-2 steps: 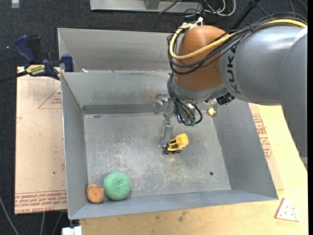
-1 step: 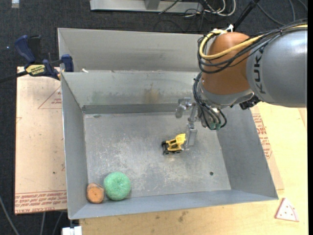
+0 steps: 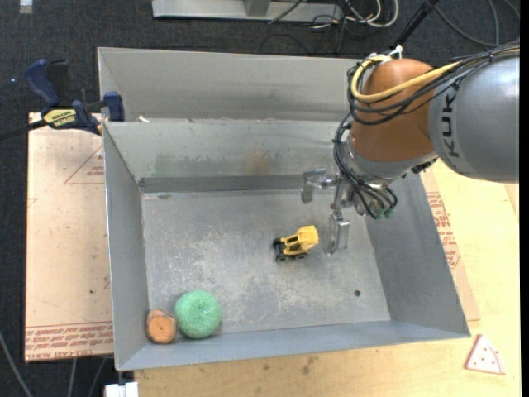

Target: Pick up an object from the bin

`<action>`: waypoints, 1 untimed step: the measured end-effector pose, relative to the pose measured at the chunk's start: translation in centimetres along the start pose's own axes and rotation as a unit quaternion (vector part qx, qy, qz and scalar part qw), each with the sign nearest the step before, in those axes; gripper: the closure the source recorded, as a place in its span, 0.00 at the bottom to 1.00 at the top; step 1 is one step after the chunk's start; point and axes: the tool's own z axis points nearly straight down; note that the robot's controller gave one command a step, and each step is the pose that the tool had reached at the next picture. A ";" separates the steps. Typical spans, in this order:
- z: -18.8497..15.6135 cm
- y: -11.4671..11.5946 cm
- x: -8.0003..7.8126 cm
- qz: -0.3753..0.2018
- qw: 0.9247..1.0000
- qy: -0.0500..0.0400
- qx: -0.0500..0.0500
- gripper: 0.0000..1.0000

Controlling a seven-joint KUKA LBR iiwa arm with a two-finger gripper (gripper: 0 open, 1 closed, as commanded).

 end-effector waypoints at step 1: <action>4.8 0.9 -0.2 -0.042 0.999 -0.001 -0.002 0.00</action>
Offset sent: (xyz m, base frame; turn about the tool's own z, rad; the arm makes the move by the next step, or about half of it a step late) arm -0.0056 0.0058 -0.0729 -0.1365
